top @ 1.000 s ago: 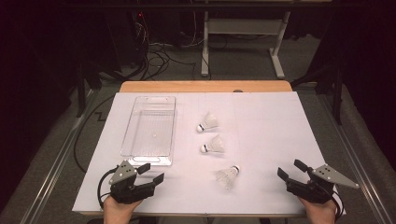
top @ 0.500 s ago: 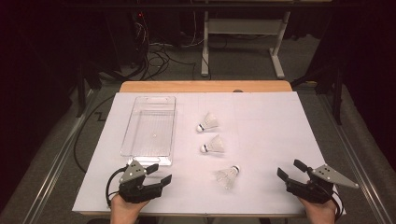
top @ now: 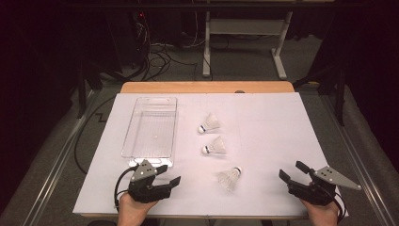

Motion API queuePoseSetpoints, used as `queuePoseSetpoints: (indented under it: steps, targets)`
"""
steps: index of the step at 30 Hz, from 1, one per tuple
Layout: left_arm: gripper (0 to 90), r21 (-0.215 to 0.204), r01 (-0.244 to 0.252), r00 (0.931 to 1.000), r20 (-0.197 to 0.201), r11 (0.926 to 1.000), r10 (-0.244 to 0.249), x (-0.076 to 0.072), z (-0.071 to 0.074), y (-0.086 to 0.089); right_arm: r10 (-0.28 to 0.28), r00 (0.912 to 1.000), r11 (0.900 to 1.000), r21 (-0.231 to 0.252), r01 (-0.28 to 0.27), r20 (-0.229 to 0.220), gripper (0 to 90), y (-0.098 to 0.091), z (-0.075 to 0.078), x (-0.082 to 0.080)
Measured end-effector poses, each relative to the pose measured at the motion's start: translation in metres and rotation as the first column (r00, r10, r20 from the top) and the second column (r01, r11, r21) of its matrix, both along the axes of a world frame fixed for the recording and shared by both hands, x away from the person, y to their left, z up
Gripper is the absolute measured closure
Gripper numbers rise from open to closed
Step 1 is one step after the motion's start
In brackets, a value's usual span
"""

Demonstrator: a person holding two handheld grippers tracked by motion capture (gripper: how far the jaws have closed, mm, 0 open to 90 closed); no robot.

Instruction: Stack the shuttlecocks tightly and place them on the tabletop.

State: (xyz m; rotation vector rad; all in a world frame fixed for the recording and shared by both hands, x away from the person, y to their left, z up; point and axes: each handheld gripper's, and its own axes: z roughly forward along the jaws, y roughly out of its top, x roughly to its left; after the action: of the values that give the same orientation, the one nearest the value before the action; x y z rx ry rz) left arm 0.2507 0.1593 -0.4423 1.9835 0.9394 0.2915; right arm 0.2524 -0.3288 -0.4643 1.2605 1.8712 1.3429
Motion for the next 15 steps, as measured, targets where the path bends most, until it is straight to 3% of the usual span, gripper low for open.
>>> queuePoseSetpoints:
  steps: [15]
  targets:
    - [36.2,0.003,0.028,0.9994,-0.018,0.9996,-0.028,0.01,0.005,-0.019,0.004,1.0,1.0,0.001,-0.004,-0.003,24.6,0.0,0.0,0.0]
